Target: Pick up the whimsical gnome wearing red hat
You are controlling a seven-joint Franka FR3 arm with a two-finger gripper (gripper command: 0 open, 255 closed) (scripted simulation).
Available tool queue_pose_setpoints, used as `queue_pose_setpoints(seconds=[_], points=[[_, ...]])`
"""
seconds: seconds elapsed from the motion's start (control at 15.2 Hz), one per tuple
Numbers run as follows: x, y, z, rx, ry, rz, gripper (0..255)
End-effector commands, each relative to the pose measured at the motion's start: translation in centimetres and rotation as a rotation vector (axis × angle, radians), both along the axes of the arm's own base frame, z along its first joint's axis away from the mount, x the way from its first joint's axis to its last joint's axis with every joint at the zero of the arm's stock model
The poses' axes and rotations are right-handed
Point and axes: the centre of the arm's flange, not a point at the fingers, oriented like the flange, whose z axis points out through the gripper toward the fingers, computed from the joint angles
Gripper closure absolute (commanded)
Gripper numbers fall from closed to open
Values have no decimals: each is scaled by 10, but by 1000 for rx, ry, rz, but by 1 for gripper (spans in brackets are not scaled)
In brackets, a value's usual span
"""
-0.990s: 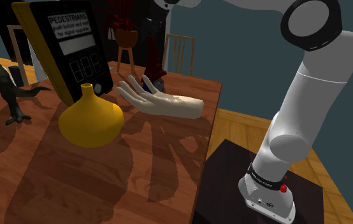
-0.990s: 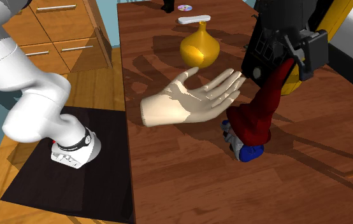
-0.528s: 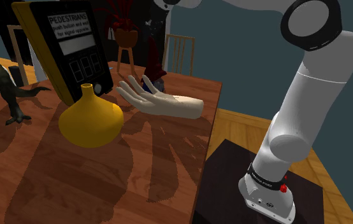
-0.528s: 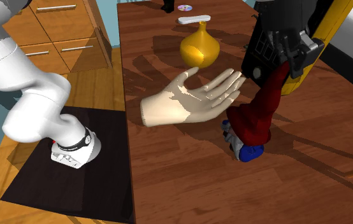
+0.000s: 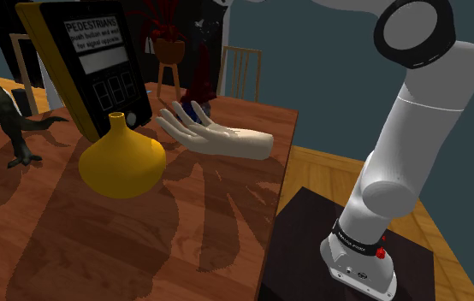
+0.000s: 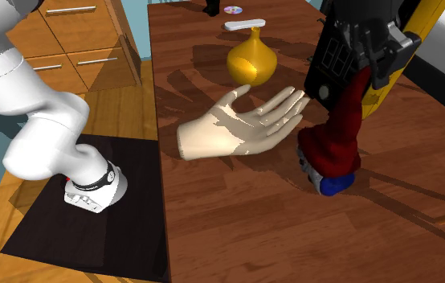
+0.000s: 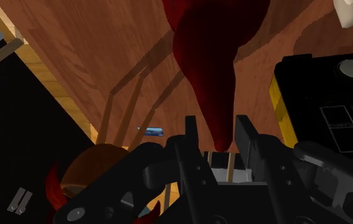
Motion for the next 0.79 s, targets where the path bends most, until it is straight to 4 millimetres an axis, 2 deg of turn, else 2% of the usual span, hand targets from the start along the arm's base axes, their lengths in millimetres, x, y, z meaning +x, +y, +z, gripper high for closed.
queue_pose_setpoints(seconds=[0.0,0.59,0.73], points=[[-1,0,12,0,-4,0,255],[-1,0,59,0,-4,0,255],[-1,0,60,0,-4,0,255]])
